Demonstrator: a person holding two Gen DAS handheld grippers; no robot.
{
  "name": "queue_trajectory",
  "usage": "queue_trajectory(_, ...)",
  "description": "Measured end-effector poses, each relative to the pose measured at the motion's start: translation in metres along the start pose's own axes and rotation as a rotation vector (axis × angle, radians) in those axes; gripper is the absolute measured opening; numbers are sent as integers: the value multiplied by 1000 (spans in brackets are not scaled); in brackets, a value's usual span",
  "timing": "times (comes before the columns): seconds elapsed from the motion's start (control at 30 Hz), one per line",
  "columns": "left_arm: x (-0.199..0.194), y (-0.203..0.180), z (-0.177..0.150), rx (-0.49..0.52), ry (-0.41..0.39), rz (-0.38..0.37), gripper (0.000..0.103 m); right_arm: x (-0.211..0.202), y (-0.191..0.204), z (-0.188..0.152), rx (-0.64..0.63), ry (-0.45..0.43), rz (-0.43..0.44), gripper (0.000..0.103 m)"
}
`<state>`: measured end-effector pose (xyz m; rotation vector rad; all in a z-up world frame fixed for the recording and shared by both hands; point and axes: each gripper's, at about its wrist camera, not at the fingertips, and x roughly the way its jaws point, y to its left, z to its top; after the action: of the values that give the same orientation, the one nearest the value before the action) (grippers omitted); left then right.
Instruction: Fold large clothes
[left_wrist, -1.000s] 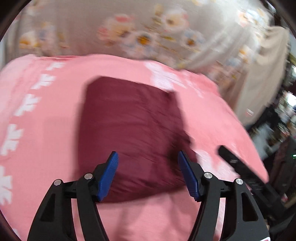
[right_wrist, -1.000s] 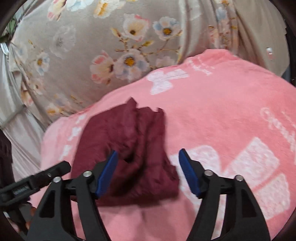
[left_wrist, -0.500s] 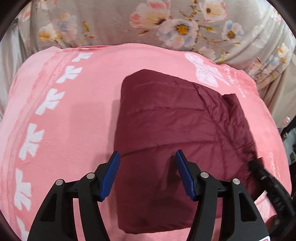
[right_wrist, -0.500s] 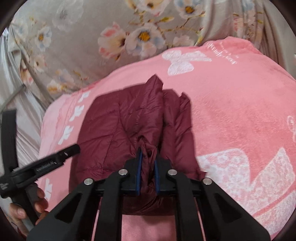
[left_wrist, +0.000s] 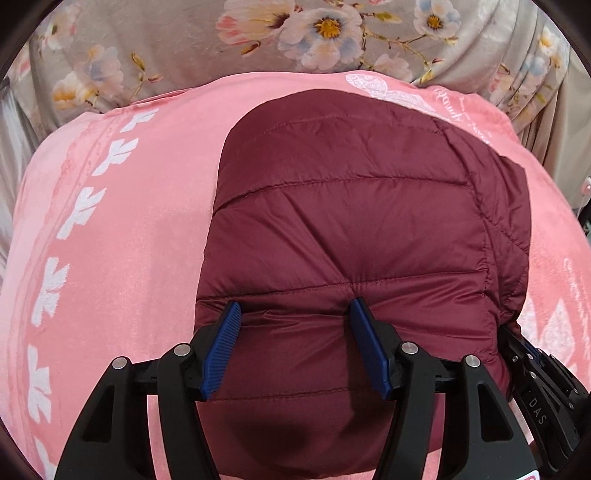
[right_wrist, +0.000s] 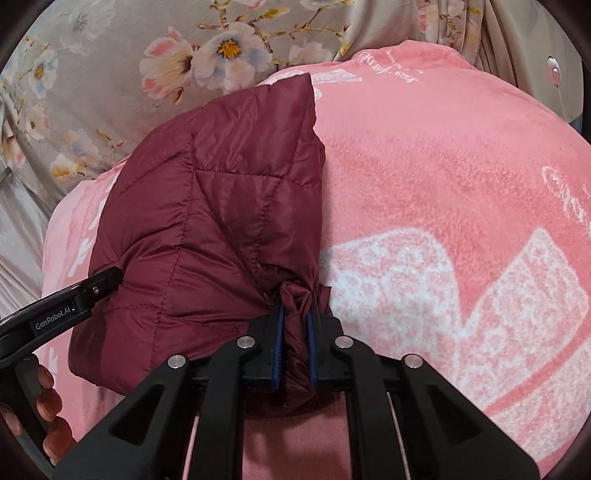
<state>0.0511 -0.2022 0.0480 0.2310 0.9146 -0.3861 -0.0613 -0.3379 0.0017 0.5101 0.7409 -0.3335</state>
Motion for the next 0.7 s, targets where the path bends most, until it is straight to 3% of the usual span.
queue_trajectory(0.3, 13, -9, -7, 25, -20, 51, 61, 11, 7, -11, -44, -45, -48, 10)
queue_trajectory(0.6, 20, -14, -15, 40, -64, 81, 61, 13, 4, -14, -40, -57, -38, 10)
queue_trajectory(0.67, 18, -11, -16, 36, -68, 69, 61, 11, -2, -12, -29, -58, 2, 12)
queue_trajectory(0.7, 16, -8, -15, 33, -60, 52, 61, 8, -6, -10, -10, -49, 4, 19)
